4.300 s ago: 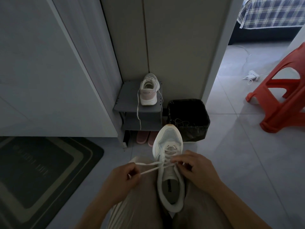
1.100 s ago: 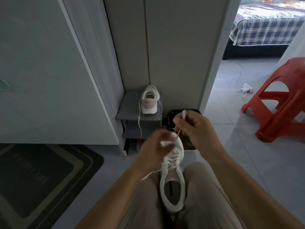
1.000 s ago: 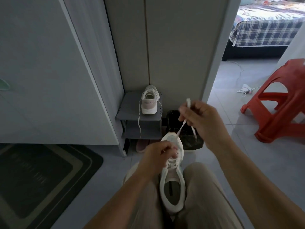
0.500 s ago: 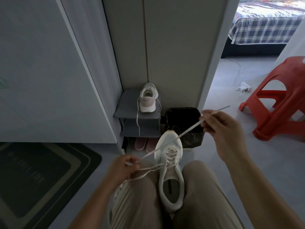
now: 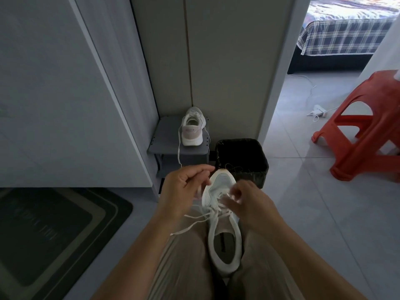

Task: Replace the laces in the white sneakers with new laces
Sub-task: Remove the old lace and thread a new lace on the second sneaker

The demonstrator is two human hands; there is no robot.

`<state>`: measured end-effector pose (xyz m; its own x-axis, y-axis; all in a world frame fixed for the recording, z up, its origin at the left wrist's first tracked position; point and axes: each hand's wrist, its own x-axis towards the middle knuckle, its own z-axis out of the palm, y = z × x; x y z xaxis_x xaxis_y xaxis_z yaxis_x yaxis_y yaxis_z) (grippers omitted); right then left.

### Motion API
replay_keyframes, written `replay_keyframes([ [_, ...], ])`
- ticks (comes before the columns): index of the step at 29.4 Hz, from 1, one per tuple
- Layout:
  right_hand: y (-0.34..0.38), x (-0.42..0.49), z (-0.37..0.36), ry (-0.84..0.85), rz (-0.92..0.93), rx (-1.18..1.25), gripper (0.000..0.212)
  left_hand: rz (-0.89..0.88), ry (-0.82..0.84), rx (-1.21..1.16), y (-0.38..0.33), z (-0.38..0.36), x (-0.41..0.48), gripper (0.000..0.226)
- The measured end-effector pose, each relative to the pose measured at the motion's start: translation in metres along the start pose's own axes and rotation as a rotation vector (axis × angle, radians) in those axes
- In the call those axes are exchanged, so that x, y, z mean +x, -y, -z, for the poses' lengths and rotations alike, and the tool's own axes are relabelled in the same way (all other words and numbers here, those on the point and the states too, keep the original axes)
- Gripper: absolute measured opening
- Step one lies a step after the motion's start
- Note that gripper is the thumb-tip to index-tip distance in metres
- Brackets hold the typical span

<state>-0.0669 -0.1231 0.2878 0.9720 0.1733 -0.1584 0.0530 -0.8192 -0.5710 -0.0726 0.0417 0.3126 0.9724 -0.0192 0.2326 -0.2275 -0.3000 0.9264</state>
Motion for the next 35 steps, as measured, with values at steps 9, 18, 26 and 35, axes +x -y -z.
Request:
replay_keyframes([
  [9,-0.030,-0.007,-0.020,0.118,-0.123,-0.108,0.016,0.187,0.205,0.328,0.034,-0.050,-0.040,0.006],
  [18,-0.051,-0.010,-0.012,0.130,-0.128,0.316,0.013,0.016,0.127,0.690,0.055,-0.069,-0.048,0.010],
  [26,-0.052,-0.010,-0.006,0.201,-0.184,0.438,0.010,-0.031,0.118,0.743,0.057,-0.075,-0.049,0.011],
  [35,-0.051,-0.011,-0.011,0.181,-0.097,0.341,0.004,-0.076,0.241,0.783,0.053,-0.074,-0.035,0.025],
])
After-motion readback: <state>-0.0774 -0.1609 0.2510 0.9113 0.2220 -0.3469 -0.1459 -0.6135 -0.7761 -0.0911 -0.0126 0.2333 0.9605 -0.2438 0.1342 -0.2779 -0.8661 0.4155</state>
